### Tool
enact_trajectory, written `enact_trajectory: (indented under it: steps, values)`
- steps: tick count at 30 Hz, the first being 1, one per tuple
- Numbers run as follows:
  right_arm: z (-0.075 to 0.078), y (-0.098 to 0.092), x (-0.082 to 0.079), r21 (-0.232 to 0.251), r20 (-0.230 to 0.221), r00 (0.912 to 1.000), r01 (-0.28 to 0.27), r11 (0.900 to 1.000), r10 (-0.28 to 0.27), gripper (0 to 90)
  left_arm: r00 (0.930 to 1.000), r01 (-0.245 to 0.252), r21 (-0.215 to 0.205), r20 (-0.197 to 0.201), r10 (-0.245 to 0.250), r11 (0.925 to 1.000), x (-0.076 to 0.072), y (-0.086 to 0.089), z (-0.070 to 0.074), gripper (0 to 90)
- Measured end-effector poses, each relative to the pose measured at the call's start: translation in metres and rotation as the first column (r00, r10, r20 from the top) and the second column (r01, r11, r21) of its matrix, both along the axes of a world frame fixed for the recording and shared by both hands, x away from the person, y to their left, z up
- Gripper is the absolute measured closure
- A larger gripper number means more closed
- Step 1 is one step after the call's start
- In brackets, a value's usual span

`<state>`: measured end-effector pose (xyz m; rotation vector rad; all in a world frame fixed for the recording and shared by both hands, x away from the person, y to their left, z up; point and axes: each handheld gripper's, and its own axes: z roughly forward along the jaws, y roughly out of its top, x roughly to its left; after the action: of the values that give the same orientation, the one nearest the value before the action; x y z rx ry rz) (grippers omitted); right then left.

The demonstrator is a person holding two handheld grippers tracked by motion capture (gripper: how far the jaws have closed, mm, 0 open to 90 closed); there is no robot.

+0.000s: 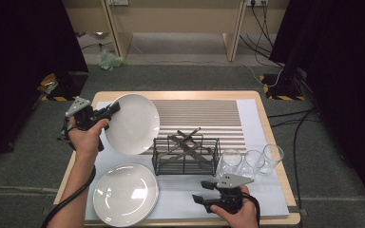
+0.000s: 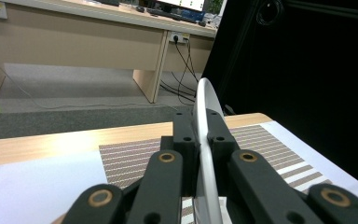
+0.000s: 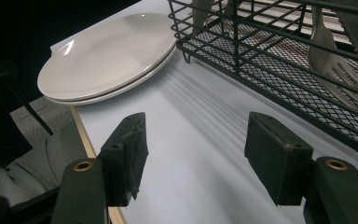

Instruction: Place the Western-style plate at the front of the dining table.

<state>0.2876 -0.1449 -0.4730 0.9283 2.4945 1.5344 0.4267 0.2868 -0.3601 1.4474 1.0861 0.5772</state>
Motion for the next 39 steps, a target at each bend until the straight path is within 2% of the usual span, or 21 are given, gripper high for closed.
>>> enact_trajectory:
  steps: [39]
  values:
    - [-0.001, -0.001, 0.0, -0.005, 0.007, 1.0, -0.003, 1.0, 0.003, 39.3, 0.9999, 0.012, 0.012, 0.012, -0.012, 0.9999, 0.013, -0.011, 0.008, 85.4]
